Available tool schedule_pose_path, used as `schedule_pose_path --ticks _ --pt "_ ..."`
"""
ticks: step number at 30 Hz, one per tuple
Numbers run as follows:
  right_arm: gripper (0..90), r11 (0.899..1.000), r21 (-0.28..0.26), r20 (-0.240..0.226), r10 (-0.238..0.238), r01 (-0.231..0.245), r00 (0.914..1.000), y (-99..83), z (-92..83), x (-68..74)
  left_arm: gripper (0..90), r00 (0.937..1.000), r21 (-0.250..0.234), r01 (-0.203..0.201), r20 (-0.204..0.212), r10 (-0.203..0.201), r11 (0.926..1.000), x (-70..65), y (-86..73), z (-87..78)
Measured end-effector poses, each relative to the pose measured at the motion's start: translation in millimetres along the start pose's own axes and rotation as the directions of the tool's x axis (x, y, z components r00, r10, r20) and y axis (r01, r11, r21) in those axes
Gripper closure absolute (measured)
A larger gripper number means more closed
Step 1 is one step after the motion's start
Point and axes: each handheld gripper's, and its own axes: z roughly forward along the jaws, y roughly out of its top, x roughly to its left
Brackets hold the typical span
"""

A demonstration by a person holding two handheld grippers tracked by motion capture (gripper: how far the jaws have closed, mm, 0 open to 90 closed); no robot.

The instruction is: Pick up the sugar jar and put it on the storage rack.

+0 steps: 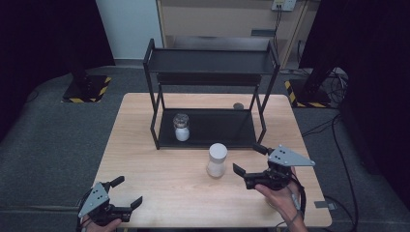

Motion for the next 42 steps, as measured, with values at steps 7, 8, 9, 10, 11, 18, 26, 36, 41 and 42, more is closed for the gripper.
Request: schedule_pose_path --ticks 7,8,9,10,11,18,26,36,41,42 --pt "5.7 1.0 0.028 -0.016 -0.001 0.002 0.9999 2.5 27.5 3.9 1.0 1.0 -0.001 -0.002 0.004 0.002 1.0 0.3 -0.1 0.1" --pt "5.8 0.999 0.032 -0.016 -0.003 0.004 0.9999 2.2 31.6 4.2 1.0 1.0 -0.002 -0.002 0.005 0.002 1.0 0.5 -0.2 0.1" --pt "5.8 0.999 0.038 -0.012 -0.008 0.008 0.9999 1.8 35.6 5.0 1.0 1.0 -0.001 -0.003 0.005 0.003 1.0 0.5 -0.1 0.0" --pt "5.8 0.999 0.043 -0.009 -0.009 0.009 0.9999 0.9 39.5 5.5 1.0 1.0 -0.002 -0.003 0.006 0.003 1.0 0.4 -0.1 -0.1" --pt "5.8 0.999 0.049 -0.01 -0.004 0.004 0.9999 -0.1 43.3 4.9 1.0 1.0 -0.002 -0.004 0.006 0.004 1.0 0.4 -0.1 -0.2" --pt "6.1 0.996 0.092 0.011 0.012 -0.013 0.9999 -10.6 67.5 1.3 1.1 1.0 -0.004 -0.004 0.009 0.004 1.0 0.7 -0.4 0.0" --pt "7.7 0.991 0.132 0.047 0.001 -0.008 0.9989 -19.8 91.8 3.4 1.1 0.9999 -0.002 -0.006 0.011 0.006 1.0 0.8 -0.3 0.3" --pt "12.4 0.986 0.164 0.067 0.0 -0.011 0.9977 -31.9 111.4 0.9 1.1 0.9999 0.0 -0.008 0.013 0.008 1.0 0.6 -0.1 0.7" --pt "16.6 0.985 0.17 0.074 -0.013 0.0 0.9972 -34.9 117.4 2.2 1.1 0.9999 0.001 -0.007 0.013 0.007 1.0 0.6 0.0 0.8" --pt "18.4 0.986 0.168 0.073 -0.01 -0.002 0.9973 -35.9 118.0 1.5 1.1 0.9999 0.0 -0.007 0.014 0.007 1.0 0.7 -0.1 0.9"
